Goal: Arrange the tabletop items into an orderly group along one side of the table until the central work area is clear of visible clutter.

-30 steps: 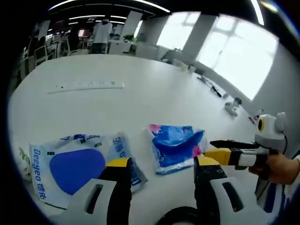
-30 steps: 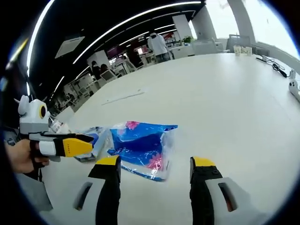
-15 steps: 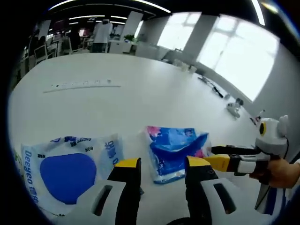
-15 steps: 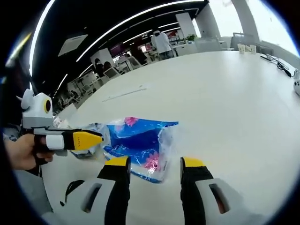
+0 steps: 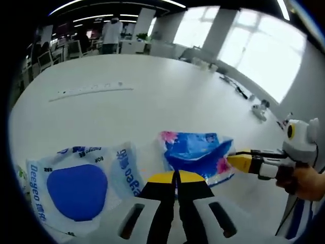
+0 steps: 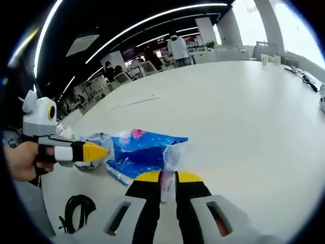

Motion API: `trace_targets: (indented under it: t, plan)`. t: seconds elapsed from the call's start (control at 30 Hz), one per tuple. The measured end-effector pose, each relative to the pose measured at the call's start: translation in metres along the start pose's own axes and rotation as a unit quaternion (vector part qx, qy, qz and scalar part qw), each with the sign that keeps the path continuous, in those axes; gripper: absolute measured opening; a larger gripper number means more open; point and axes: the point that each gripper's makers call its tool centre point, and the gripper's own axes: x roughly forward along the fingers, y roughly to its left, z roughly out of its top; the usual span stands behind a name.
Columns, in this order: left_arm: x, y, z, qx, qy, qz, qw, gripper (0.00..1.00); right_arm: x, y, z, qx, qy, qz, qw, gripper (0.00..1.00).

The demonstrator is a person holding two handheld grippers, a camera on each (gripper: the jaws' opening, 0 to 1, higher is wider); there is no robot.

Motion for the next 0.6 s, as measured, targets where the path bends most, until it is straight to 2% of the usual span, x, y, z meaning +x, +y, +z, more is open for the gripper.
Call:
trace_targets:
  t: [0.1, 0.17, 0.2, 0.37, 0.4, 0.43, 0.6]
  plan:
    - [-0.003, 0.006, 0.011, 0.016, -0.023, 0.026, 0.9993, 0.03, 0.000, -0.005, 0.001, -0.004, -0.001, -0.007, 1.0000, 0.04]
    - [-0.001, 0.006, 0.010, 0.014, -0.011, 0.028, 0.9994, 0.24, 0.000, -0.008, 0.002, 0.003, -0.002, -0.007, 1.0000, 0.04]
    - [0.000, 0.007, 0.009, 0.015, -0.007, 0.031, 0.9994, 0.27, 0.000, -0.008, 0.001, 0.005, -0.002, -0.006, 1.0000, 0.04]
    - [0.004, 0.000, 0.002, 0.045, 0.023, 0.025, 0.9984, 0.10, -0.002, -0.006, 0.000, 0.006, -0.001, -0.007, 1.0000, 0.03]
    - [0.006, -0.003, 0.001, 0.041, 0.027, 0.019, 0.9986, 0.03, -0.002, -0.006, 0.000, 0.006, -0.001, -0.007, 1.0000, 0.03]
    - [0.006, -0.005, 0.000, 0.036, 0.031, 0.017, 0.9988, 0.00, -0.003, -0.005, 0.000, 0.006, -0.001, -0.007, 1.0000, 0.03]
    - [0.002, -0.006, 0.009, 0.035, 0.017, 0.026, 0.9989, 0.00, -0.002, -0.008, 0.001, 0.005, -0.004, -0.007, 0.9999, 0.01]
